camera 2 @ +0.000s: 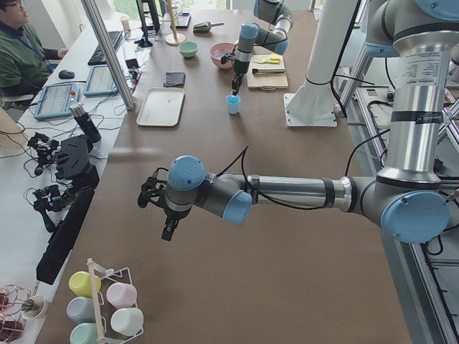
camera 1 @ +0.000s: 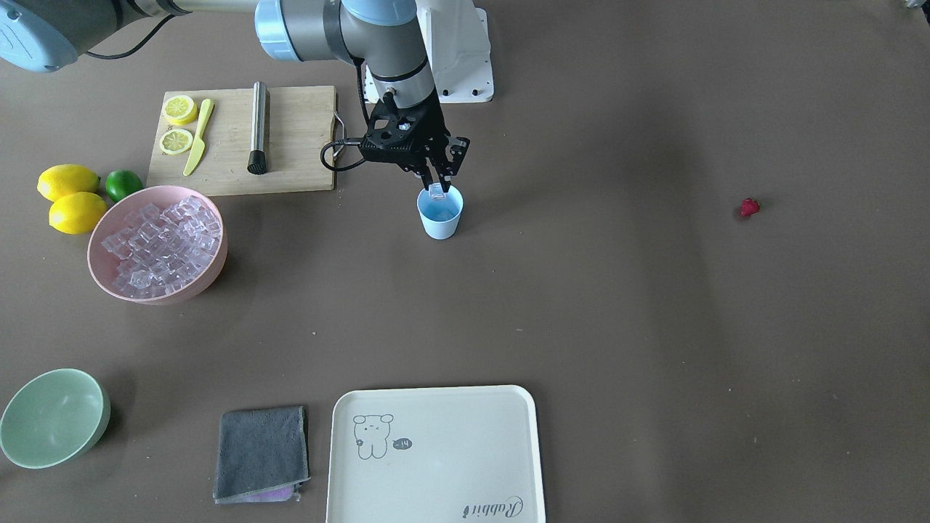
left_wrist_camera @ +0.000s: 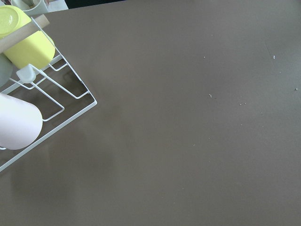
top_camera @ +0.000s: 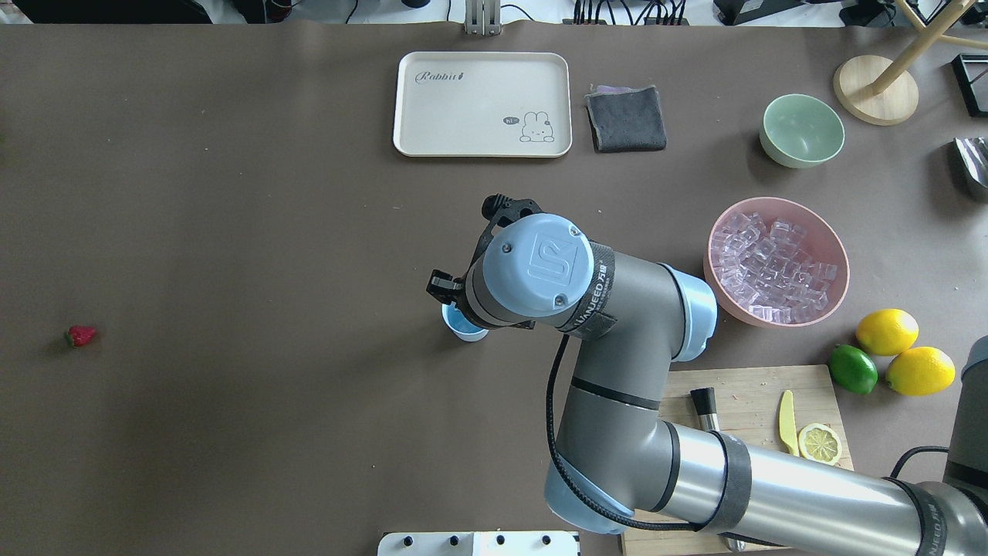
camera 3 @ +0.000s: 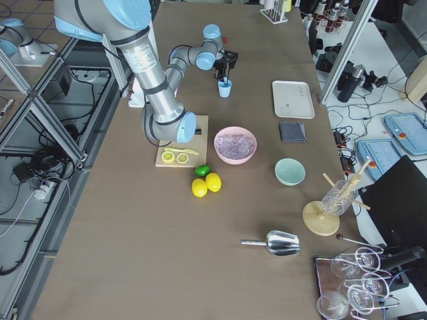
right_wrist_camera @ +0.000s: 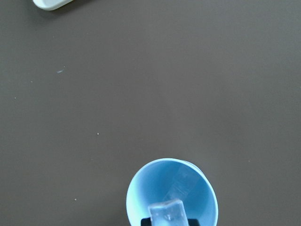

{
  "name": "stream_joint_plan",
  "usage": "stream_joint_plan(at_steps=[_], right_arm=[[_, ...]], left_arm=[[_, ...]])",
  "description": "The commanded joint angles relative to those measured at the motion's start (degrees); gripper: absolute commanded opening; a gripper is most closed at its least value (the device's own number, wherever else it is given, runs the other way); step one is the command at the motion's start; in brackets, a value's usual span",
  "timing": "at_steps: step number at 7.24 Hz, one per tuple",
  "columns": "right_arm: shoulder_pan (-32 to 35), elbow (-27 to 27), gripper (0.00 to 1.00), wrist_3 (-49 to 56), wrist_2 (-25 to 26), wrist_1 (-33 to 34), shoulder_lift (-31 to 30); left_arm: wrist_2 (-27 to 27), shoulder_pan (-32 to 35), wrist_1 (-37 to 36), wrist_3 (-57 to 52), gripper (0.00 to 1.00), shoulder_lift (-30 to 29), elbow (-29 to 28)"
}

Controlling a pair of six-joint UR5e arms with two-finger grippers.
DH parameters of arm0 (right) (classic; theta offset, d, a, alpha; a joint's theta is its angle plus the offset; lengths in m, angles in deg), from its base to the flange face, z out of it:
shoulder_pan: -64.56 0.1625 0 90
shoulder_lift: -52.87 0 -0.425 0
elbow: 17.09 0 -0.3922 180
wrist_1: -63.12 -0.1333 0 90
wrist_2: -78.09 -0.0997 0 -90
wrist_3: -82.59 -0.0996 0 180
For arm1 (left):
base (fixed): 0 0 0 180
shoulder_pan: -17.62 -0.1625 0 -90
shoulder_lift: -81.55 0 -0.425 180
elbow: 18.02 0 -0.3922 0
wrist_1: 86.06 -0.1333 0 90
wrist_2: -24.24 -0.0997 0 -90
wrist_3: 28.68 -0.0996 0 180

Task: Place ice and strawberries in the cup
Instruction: 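Open the right gripper to drop the ice cube into the cup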

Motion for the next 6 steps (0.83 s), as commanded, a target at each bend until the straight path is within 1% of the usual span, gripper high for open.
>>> stream_joint_plan(at_steps=[1,3,4,5,6], right_arm=[[0.0,-0.1,0.99,-0.3,0.2,0.0,0.1],[0.6,0.5,1.00,-0.5,-0.2,0.4,0.1],[2.5,2.2,1.00,-0.2,-0.9,1.0,-0.6],[6.1,4.5,1.00,0.8,-5.1,5.0,-2.2],[10.1,7.8,1.00,5.8,-9.0,5.9,-6.3]], left_arm=[[0.0,0.0,0.1,0.0,0.98,-0.1,-0.5],[0.0,0.0,0.1,0.1,0.98,-0.3,-0.3],[0.1,0.0,0.0,1.1,0.98,-0.3,0.7],[0.7,-1.4,0.3,6.4,0.98,-0.2,3.3],[1.6,-4.5,0.2,12.3,0.98,0.3,6.6]])
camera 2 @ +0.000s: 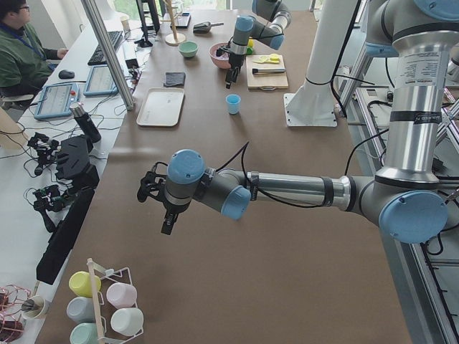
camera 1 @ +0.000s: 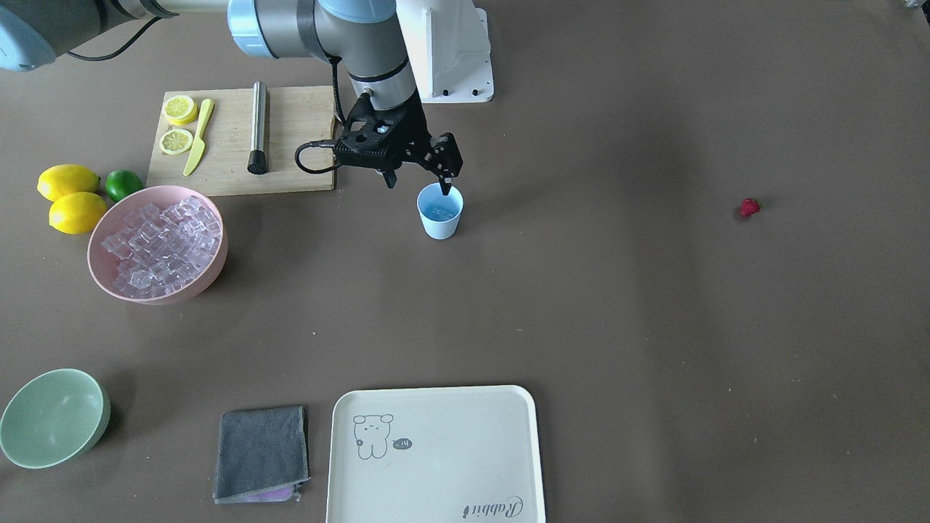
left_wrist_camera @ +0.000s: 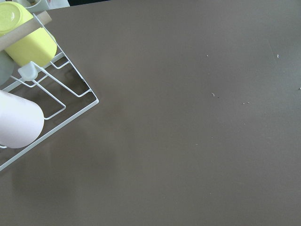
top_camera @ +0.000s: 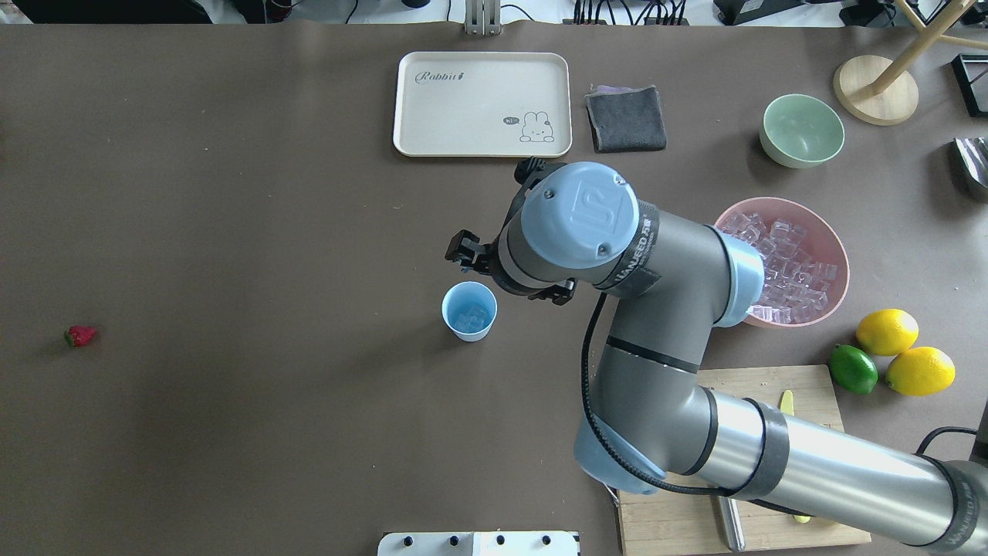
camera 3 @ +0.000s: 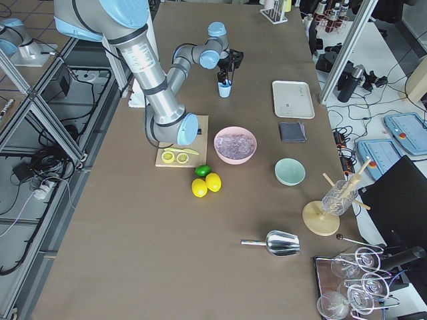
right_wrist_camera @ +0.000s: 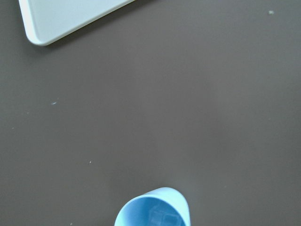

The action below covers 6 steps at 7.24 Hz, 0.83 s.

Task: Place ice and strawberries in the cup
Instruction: 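Open the right gripper to drop the ice cube into the cup, then raise the right gripper toward the bowl while the left arm reaches for the strawberry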

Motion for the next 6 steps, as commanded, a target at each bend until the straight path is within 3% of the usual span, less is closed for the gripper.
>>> stream_joint_plan(at_steps=[1,3,5,6], right_arm=[[7.6,5.5,1.00,9.1,-6.6,1.9,-8.4],[13.9,5.8,1.00,20.2,-10.8,1.4,-14.9],[19.7,5.8,1.00,29.3,-14.6,1.3,-19.2],[21.8,5.7,1.00,33.5,-15.9,1.3,-21.0]], left_arm=[[0.6,-6.5,0.0,11.0,0.98,0.4,5.6],[0.2,-12.2,3.3,18.0,0.98,2.6,8.0],[-5.9,-19.7,15.2,28.5,0.98,7.0,8.0],[-8.6,-23.2,17.8,32.1,0.98,8.1,8.1]])
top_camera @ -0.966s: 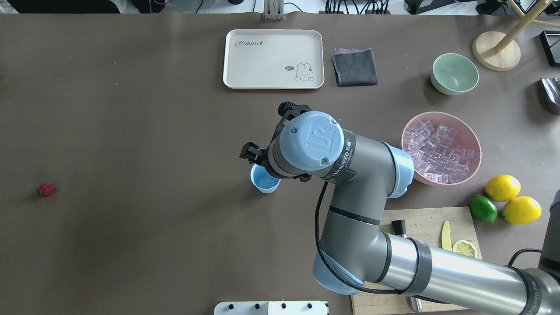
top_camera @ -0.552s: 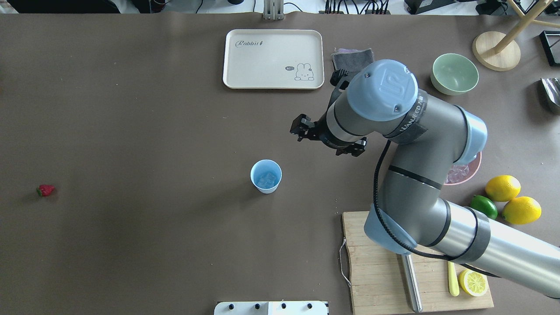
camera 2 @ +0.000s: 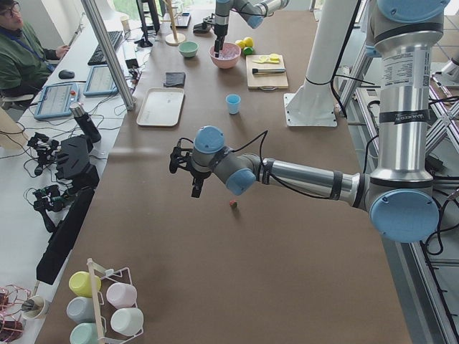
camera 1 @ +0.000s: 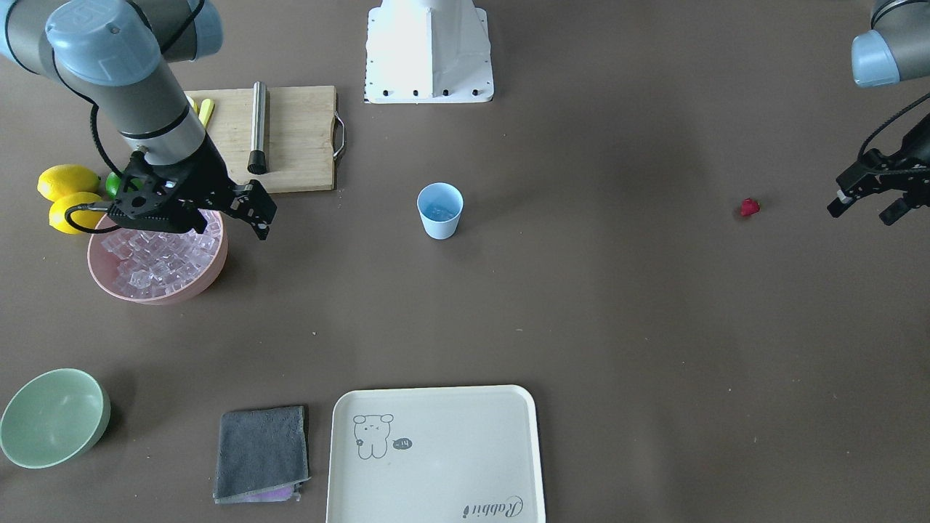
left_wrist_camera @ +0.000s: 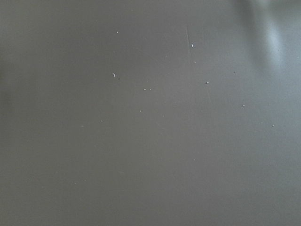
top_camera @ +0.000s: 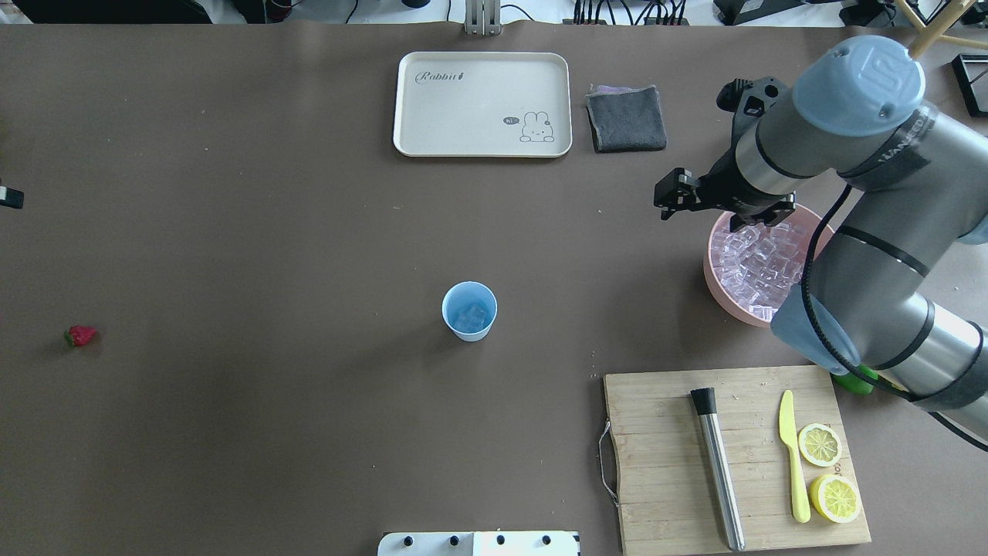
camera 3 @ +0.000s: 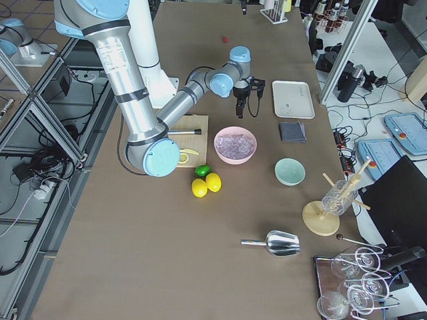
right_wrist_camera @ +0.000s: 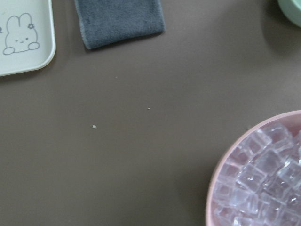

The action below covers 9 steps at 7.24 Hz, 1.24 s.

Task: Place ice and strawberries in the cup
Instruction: 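Raise the right gripper toward the bowl while the left arm reaches for the strawberry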

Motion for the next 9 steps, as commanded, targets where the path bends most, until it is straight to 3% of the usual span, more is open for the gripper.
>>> stream_joint_plan(at_steps=[1,4,9], right_arm=[[4.3,-0.2,1.00,7.9,-1.9,0.0,-3.6],[4.4,-0.5,1.00,8.1,-1.7,0.0,-4.0],[4.4,-0.7,1.00,7.6,-1.6,0.0,-4.0]], left_arm=[[-7.2,-8.3,5.9,6.5,0.98,2.6,0.0],[-14.1,-15.2,8.2,7.8,0.98,5.4,-0.1],[-15.1,-21.1,9.3,7.4,0.98,8.1,-0.8]])
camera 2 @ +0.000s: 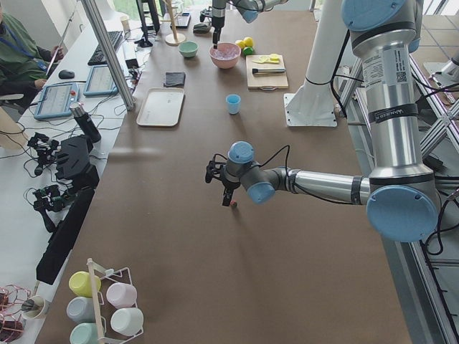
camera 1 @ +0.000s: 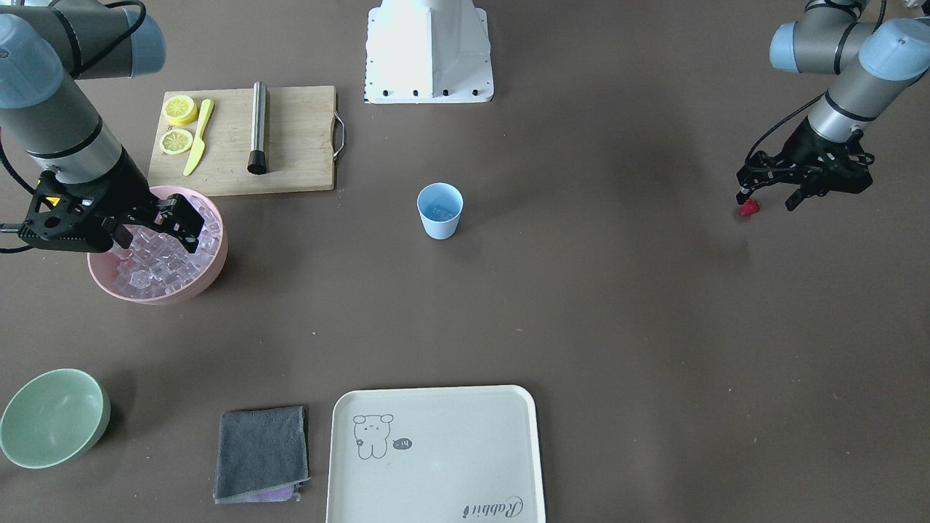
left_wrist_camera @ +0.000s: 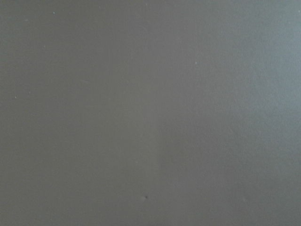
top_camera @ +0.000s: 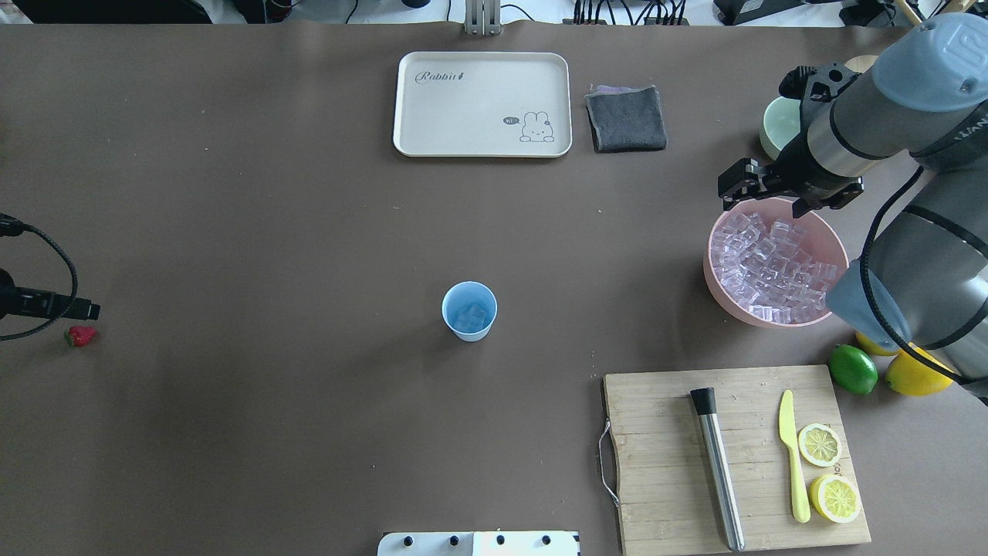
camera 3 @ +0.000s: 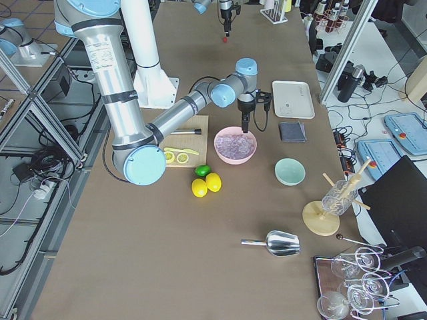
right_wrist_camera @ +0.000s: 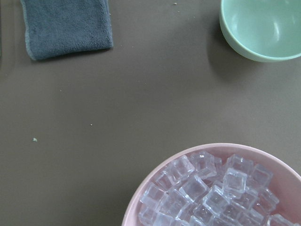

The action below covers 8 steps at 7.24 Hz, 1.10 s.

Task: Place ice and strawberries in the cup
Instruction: 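Lower the left gripper onto the red strawberry and grasp it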

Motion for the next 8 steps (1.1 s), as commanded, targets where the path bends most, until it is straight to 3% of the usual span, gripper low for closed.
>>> stream_joint_plan(at_steps=[1,5,8], right_arm=[[-0.1,-0.2,1.00,-0.1,0.1,0.0,0.0],[-0.1,-0.2,1.00,-0.2,0.3,0.0,0.1],[-0.1,-0.2,1.00,-0.2,0.4,0.0,0.0]], left_arm=[[-2.1,-1.7,0.3,-0.3,0.98,1.1,-0.4],[-2.1,-2.7,5.2,-0.2,0.97,1.3,-4.1],[-2.2,-4.1,5.9,-0.2,0.78,1.2,-4.2]])
